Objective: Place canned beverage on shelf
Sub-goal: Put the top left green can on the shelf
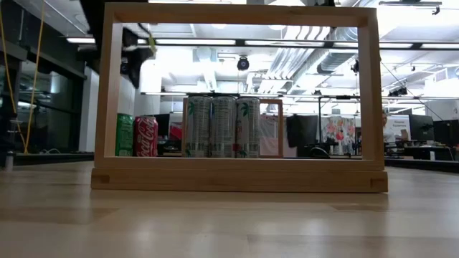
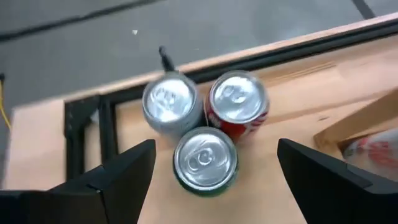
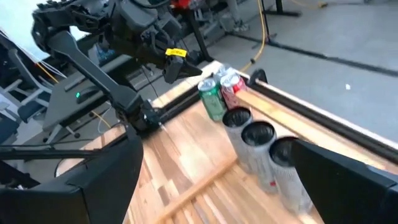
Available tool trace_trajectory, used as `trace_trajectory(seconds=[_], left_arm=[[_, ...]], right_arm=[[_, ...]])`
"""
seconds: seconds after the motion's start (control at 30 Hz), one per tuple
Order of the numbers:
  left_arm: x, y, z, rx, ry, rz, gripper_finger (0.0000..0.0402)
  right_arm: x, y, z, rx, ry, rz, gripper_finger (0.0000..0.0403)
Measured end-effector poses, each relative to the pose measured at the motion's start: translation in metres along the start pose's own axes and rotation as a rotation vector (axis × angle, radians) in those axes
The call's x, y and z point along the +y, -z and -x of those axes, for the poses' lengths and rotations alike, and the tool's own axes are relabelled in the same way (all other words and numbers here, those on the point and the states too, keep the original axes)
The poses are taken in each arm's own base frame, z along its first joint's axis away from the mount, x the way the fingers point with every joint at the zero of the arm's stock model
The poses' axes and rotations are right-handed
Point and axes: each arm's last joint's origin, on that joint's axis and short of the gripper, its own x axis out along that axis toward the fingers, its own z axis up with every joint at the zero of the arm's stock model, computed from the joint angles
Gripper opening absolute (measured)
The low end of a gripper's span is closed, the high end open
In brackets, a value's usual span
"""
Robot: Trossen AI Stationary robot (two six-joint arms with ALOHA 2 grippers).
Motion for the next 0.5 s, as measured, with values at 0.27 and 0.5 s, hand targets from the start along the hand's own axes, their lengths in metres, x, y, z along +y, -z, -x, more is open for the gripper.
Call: trace_trajectory(seconds=[0.27, 0.5], left_arm=[[0.000, 0.022, -0.023, -0.020, 0.018, 0.137, 0.0329], [0.003, 0.026, -0.042, -0.019, -0.001, 0.184, 0.0329]], right_arm=[[-0.001, 0.003, 0.000, 0.029, 0.016, -0.031, 0.0394], [-0.001, 0.003, 0.000, 0.027, 0.015, -0.032, 0.0394]])
